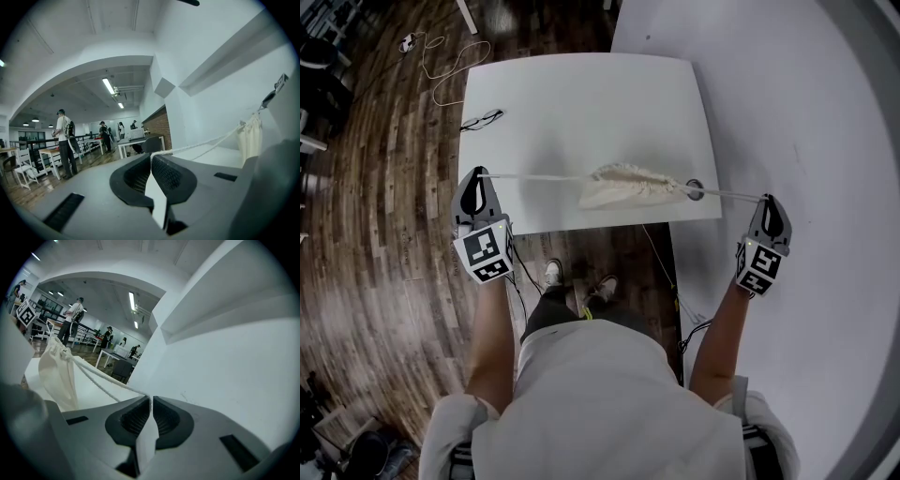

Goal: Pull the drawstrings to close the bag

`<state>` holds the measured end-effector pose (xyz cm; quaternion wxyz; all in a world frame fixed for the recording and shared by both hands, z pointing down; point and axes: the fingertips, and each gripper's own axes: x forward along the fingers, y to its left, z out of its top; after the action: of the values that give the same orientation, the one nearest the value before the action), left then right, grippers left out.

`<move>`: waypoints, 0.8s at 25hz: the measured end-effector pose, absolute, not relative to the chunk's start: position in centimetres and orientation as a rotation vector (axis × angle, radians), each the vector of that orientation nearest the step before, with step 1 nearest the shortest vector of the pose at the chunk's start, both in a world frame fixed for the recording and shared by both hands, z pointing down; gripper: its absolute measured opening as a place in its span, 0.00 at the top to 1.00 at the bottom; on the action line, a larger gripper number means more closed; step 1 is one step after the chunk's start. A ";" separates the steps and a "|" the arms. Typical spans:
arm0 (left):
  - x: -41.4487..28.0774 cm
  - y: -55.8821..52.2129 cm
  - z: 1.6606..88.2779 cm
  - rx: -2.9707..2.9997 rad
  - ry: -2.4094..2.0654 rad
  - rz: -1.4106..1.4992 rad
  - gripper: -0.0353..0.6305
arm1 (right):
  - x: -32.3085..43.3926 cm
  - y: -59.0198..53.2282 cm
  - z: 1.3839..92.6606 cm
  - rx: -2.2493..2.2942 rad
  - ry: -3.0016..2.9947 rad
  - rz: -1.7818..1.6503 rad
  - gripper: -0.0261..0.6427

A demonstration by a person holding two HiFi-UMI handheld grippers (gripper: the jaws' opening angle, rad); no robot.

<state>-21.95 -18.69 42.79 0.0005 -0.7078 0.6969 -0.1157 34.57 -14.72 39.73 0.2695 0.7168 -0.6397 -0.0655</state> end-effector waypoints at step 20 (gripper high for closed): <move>-23.9 -19.0 37.0 -2.131 2.155 -0.199 0.91 | 35.1 -14.1 36.0 2.056 -1.788 -0.198 0.89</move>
<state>-23.86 -19.01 37.01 0.0521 -0.7005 0.7087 -0.0655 35.11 -14.06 36.01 0.2034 0.7367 -0.6409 -0.0710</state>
